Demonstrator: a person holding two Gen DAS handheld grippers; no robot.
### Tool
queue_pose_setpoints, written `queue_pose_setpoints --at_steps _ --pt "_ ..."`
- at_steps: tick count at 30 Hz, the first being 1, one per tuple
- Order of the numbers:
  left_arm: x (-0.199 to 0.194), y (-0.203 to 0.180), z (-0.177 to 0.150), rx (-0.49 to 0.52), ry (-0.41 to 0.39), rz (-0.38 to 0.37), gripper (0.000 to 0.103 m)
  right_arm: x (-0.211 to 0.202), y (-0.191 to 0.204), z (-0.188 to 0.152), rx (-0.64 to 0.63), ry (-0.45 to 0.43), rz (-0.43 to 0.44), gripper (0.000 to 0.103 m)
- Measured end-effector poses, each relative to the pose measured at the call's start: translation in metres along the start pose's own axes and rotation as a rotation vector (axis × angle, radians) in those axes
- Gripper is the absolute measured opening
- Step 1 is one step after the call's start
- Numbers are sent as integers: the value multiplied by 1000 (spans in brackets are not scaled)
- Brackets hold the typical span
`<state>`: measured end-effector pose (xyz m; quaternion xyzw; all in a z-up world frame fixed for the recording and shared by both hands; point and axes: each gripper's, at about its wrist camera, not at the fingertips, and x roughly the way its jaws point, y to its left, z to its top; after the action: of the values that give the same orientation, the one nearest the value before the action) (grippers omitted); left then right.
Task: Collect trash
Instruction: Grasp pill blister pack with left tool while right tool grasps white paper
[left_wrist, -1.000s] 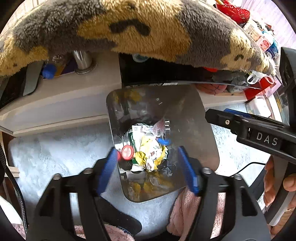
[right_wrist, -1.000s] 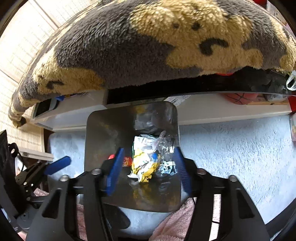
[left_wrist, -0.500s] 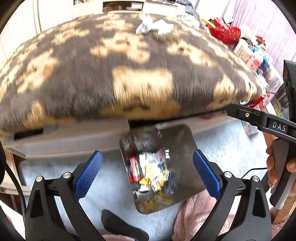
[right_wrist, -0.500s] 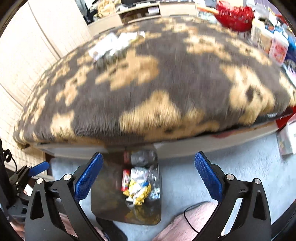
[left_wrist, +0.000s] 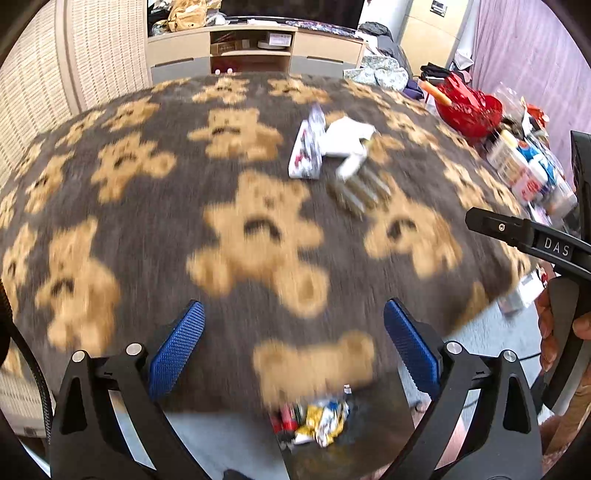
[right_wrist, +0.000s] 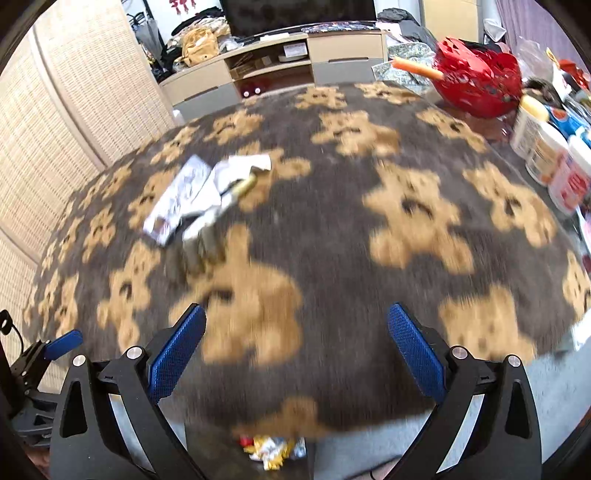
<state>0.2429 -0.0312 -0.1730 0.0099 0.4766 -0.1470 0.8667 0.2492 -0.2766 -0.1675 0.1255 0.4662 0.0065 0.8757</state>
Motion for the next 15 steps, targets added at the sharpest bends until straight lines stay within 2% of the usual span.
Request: queue_pose_setpoints --at_steps 3,6,10,12,15 --pt "12 1 24 -6 -5 -4 83 15 3 26 14 3 24 95" --pt "26 2 47 -6 -11 -1 75 28 11 50 14 4 47 80" --pt "42 1 74 -10 -22 -4 64 49 19 81 26 13 84 67" --pt "51 -1 87 -5 -24 -2 61 64 22 95 30 26 85 57" --pt "63 -4 99 8 -18 4 58 83 22 110 44 44 87 55"
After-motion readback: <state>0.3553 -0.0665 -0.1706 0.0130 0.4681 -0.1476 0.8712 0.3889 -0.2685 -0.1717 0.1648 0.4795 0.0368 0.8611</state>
